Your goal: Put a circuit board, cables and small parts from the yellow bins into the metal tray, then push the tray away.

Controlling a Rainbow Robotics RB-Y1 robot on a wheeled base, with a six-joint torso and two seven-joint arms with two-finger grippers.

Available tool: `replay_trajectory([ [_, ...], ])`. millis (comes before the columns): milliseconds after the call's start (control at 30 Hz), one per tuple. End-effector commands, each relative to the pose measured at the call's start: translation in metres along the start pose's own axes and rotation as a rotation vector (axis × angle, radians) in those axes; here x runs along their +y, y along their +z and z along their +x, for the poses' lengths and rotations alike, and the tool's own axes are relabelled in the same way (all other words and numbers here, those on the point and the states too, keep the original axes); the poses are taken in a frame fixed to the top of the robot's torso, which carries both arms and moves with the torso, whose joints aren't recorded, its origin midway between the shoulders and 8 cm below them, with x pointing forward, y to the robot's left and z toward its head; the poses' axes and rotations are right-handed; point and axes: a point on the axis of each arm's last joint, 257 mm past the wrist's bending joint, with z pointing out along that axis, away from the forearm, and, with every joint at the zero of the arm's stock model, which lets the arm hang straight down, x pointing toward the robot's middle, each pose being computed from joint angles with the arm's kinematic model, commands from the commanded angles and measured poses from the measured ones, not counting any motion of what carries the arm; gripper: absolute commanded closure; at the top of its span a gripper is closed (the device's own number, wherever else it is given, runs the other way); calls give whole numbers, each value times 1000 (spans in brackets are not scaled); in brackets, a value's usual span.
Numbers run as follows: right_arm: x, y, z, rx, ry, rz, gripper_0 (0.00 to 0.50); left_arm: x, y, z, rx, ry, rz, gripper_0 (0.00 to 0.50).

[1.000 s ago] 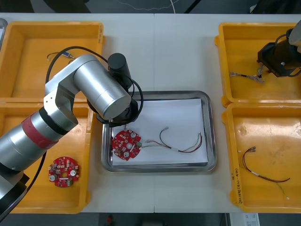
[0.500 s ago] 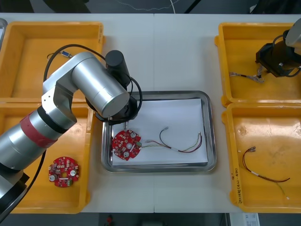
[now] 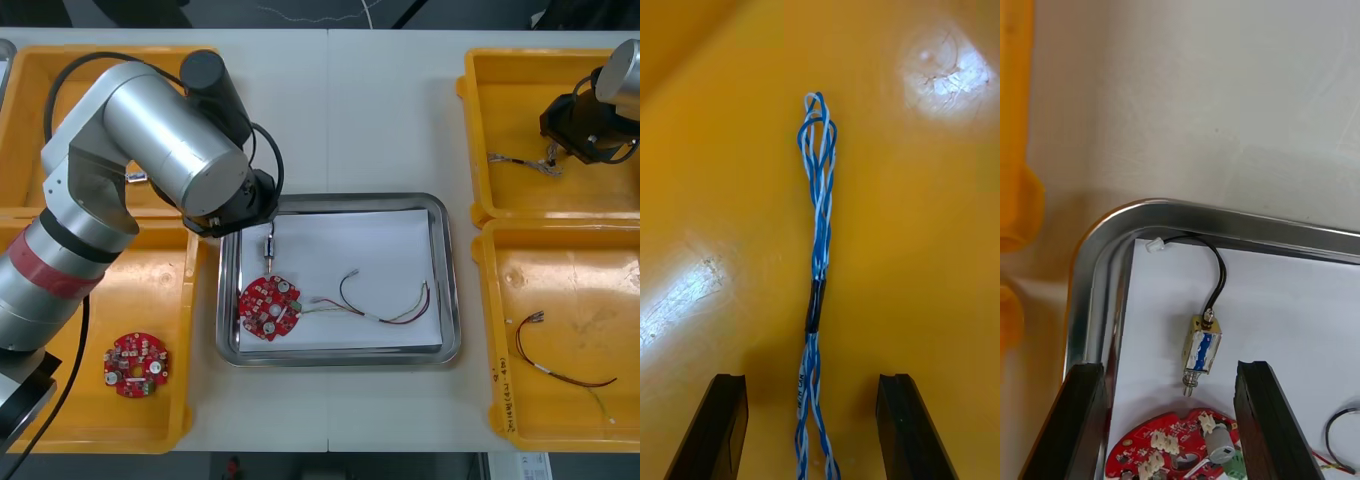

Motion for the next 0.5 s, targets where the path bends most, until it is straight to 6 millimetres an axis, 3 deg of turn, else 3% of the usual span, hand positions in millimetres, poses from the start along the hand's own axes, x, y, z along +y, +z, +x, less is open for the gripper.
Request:
replay_trajectory([
  [33,-9,21,43,54,-105,39,0,7,-27,-26,-48,-110,9,0],
  [500,-18,23,45,56,-187,56,0,48,-70,-79,-97,-198,6,0],
])
